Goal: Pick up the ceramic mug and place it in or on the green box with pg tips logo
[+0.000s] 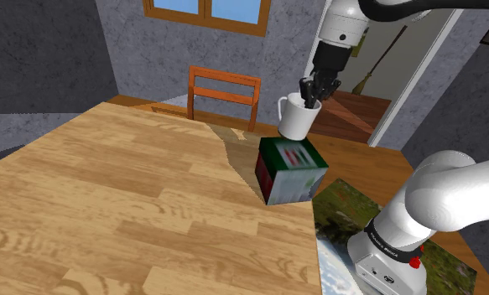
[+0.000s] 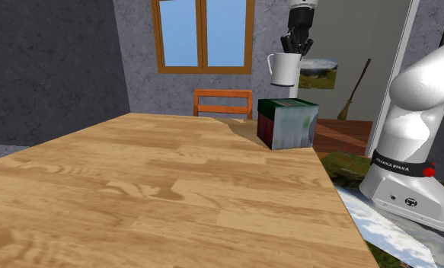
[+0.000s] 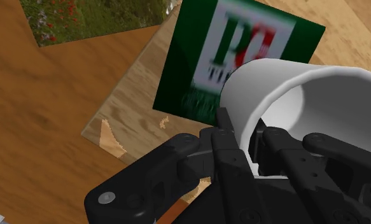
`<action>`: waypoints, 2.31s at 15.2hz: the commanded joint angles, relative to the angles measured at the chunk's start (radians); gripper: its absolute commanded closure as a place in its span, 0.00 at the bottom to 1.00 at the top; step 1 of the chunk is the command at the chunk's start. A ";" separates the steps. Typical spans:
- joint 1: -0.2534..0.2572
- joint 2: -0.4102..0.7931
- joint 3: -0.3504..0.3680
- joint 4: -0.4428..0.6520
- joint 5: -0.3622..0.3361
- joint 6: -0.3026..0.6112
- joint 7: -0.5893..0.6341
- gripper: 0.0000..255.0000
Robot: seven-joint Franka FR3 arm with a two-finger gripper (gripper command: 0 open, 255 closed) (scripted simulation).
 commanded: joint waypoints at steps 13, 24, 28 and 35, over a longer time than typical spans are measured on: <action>0.005 -0.006 0.012 -0.132 0.013 0.126 -0.010 1.00; 0.003 -0.008 0.007 -0.100 0.008 0.092 -0.009 0.00; -0.002 -0.005 -0.005 -0.005 -0.003 0.000 -0.006 0.00; -0.002 -0.005 -0.005 -0.005 -0.003 0.000 -0.006 0.00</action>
